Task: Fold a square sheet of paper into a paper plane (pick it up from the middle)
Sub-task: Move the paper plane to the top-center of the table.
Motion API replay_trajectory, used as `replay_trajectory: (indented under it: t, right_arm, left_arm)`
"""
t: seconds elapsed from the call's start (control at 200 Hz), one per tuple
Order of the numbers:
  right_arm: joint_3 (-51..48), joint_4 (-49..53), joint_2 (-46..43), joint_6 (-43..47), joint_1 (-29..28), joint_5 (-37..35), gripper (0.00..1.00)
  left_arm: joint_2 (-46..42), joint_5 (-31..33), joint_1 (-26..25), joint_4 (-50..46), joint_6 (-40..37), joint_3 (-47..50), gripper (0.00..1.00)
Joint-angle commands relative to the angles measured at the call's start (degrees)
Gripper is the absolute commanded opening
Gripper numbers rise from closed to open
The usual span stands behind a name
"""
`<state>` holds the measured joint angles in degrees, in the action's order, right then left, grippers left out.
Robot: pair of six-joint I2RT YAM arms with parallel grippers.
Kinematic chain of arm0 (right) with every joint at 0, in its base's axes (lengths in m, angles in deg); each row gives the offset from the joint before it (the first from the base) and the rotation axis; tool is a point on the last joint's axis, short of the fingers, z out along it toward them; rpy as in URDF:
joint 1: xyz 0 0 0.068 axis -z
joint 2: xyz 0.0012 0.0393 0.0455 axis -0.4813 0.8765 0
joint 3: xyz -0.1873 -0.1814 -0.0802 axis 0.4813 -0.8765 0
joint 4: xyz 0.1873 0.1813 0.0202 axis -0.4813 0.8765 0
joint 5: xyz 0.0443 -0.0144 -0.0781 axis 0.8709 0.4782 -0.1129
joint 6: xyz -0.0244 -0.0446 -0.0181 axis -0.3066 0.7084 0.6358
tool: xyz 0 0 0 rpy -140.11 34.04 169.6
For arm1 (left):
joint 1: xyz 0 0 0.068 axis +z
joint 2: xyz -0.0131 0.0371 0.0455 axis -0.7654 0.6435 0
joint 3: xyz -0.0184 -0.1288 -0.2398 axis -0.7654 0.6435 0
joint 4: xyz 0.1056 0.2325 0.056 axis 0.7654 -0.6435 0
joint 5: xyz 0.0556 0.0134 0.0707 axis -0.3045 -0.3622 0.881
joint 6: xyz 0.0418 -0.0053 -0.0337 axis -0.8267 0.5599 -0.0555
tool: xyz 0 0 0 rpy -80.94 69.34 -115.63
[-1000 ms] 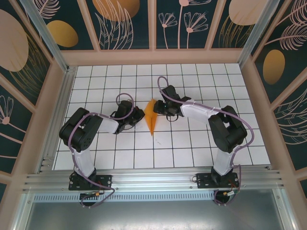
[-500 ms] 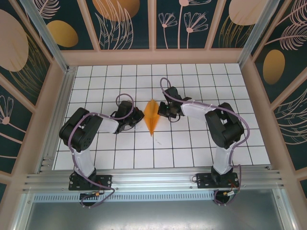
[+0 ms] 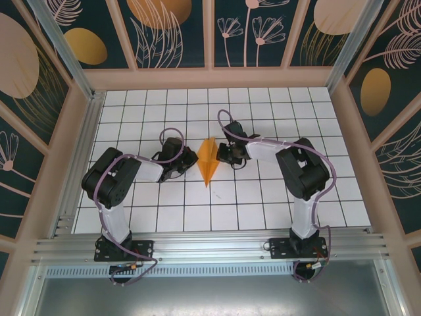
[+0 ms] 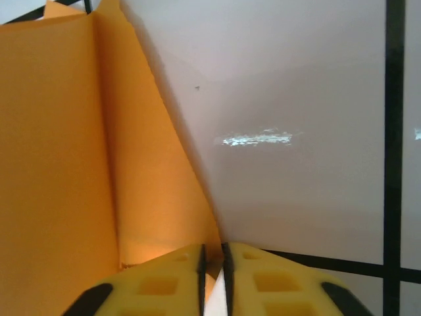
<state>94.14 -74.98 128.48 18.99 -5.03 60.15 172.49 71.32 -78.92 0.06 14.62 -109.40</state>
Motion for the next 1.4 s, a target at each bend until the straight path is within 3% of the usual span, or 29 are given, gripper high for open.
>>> replay_trajectory:
  t: [0.0, 0.185, 0.315, 0.495, 0.751, 1.396]
  right_arm:
    - [-0.03, 3.3, -6.85, 0.83, -0.04, -3.2, 0.33]
    - [-0.31, 7.44, -11.13, -0.02, -3.87, -6.95, 0.55]
    - [-0.25, 8.66, -10.81, -0.9, -7.73, -8.08, 0.64]
    - [2.94, 10.82, -9.16, -1.22, -12.32, -11.03, 0.56]
    - [5.64, 11.46, -5.57, -0.93, -13.92, -11.36, 0.44]
    - [12.0, 15.91, 3.44, -1.23, -13.83, -13.3, 0.41]
  left_arm:
    - [1.61, 0.95, 0.32, -2.42, -0.89, -0.58, 0.0]
    - [1.39, 0.79, 0.32, -1.62, -0.02, -0.39, 0.0]
    - [1.59, 0.11, 0.32, -0.68, 0.65, -0.31, 0.0]
    - [1.03, -0.86, 0.32, 0.78, 0.95, 0.09, 0.0]
    - [0.8, -1.26, 0.32, 1.57, 1.44, 0.41, 0.0]
    - [0.61, -1.24, 0.32, 2.41, 2.06, 1.08, 0.0]
